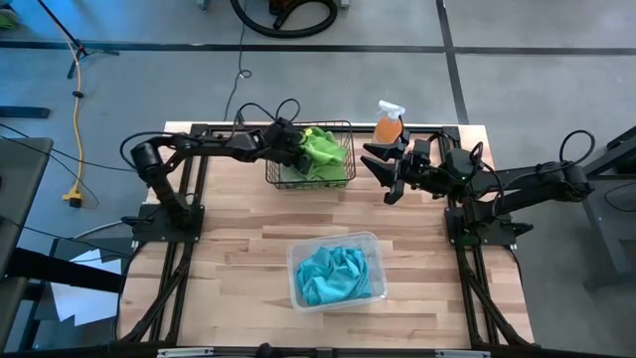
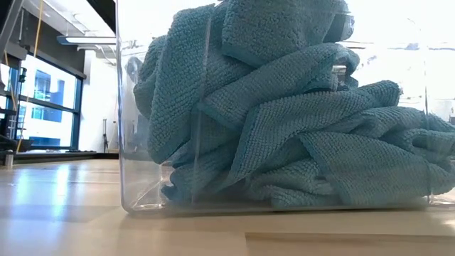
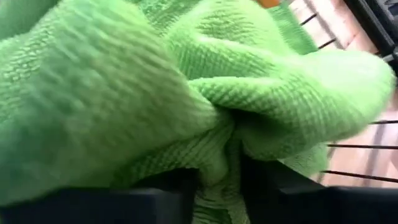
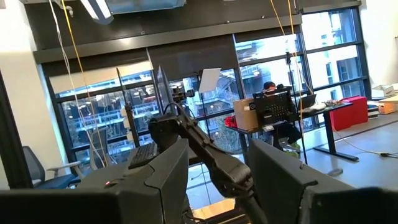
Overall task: Sort microfiber towel by color & place in baskets
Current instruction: Put the green towel into the wire basket, then return to Home Position
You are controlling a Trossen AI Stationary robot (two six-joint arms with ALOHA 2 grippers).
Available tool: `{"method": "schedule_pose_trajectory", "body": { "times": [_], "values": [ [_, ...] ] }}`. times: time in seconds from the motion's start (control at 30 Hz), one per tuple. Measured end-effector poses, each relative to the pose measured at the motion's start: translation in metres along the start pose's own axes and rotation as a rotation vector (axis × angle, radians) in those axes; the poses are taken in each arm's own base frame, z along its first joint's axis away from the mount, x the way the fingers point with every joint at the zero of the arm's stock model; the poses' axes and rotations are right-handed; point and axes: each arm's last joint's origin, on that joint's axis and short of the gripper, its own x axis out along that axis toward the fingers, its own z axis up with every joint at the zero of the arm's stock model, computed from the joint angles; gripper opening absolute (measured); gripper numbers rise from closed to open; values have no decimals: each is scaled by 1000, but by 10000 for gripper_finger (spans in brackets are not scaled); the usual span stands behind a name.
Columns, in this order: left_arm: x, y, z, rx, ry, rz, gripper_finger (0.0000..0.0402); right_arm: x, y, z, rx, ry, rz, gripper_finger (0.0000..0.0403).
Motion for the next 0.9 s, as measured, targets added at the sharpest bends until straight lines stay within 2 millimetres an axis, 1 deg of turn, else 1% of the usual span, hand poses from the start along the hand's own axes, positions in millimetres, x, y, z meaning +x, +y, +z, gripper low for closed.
{"method": "schedule_pose_trajectory", "body": {
  "times": [0.2, 0.3, 0.4, 0.57, 0.73, 0.9],
  "values": [
    [-24, -10, 11, 14, 53, 21, 158, 0, 0, 0, 0, 0, 1, 163],
    [-41, -16, 17, 25, 82, 35, 183, 0, 0, 0, 1, -3, 2, 163],
    [-59, -22, 24, 32, 65, 28, 200, 0, 0, 1, 3, -10, 3, 163],
    [-88, -32, 33, 75, -15, -12, 211, 0, 0, 1, 3, -10, 3, 163],
    [-107, -34, 31, 67, -12, -14, 212, 0, 0, 1, 3, -9, 3, 163],
    [-130, -40, 31, 78, -44, -71, 212, -3, 0, 6, 7, -24, 11, 163]
  ]
}}
